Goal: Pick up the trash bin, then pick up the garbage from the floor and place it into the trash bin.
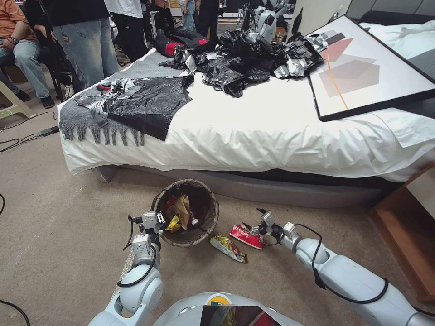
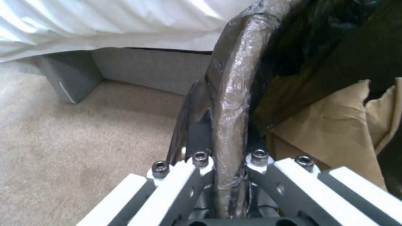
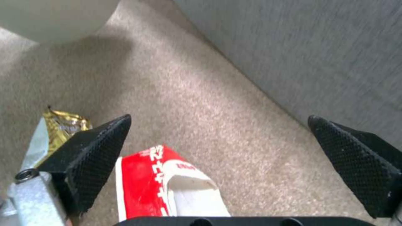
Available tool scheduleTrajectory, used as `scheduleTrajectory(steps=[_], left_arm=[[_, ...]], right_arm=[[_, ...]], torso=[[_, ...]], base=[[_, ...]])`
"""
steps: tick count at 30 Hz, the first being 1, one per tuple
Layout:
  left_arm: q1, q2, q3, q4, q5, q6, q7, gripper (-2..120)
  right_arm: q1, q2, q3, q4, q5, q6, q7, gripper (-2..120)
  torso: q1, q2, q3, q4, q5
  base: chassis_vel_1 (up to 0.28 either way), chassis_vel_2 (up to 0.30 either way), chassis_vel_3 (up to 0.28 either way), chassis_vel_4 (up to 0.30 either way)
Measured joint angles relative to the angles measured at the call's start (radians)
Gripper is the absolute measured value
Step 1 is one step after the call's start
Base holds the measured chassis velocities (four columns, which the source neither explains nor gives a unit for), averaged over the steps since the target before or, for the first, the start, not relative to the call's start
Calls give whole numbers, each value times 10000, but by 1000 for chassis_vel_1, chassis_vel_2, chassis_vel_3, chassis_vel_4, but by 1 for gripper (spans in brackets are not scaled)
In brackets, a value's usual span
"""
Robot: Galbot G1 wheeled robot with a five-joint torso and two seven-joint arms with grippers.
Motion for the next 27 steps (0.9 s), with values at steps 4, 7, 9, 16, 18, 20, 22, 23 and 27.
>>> scheduleTrajectory(steps=[4, 7, 9, 16, 18, 20, 22, 23, 27], left_arm=[[3, -9, -24, 0, -1, -6, 0, 0], [3, -18, -29, 0, 0, -7, -3, 0], [3, -25, -29, 0, 1, -8, -3, 0], [1, -79, -11, 27, 44, -17, -3, 0], [-7, -105, 8, 34, 58, -18, -2, 0], [-9, -110, 13, 35, 61, -19, -2, 0], [-13, -123, 16, 38, 77, -21, -5, 0], [-9, -125, 8, 38, 80, -25, -5, 0], [-5, -125, -29, 37, 92, -42, -9, 0]], right_arm=[[216, 302, -196, -562, -132, 180, -170, 100], [261, 387, -228, -763, -168, 231, -235, 100], [279, 435, -237, -874, -194, 262, -264, 100], [339, 766, -249, -1665, -369, 461, -505, 100], [343, 929, -232, -1984, -452, 537, -575, 100], [343, 980, -224, -2088, -483, 565, -592, 100], [337, 1202, -177, -2490, -598, 637, -652, 100], [320, 1310, -144, -2673, -650, 679, -662, 100], [317, 1549, -107, -3068, -805, 783, -662, 100]], torso=[[0, 0, 0, -1, 0], [0, 0, 0, 0, -1], [0, 0, 0, 0, -2], [0, 0, -1, -2, 0], [0, 0, -1, -1, -1], [0, 0, -1, -2, -1], [0, 0, -1, -1, 0], [0, 0, -1, -1, 0], [0, 0, -1, -1, 1]], base=[[0, 0, 0, 0], [0, 0, 0, 0], [0, 0, 0, 0], [0, 0, 0, 0], [0, 0, 0, 0], [0, 0, 0, 0], [0, 0, 0, 0], [0, 0, 0, 0], [0, 0, 0, 0]])
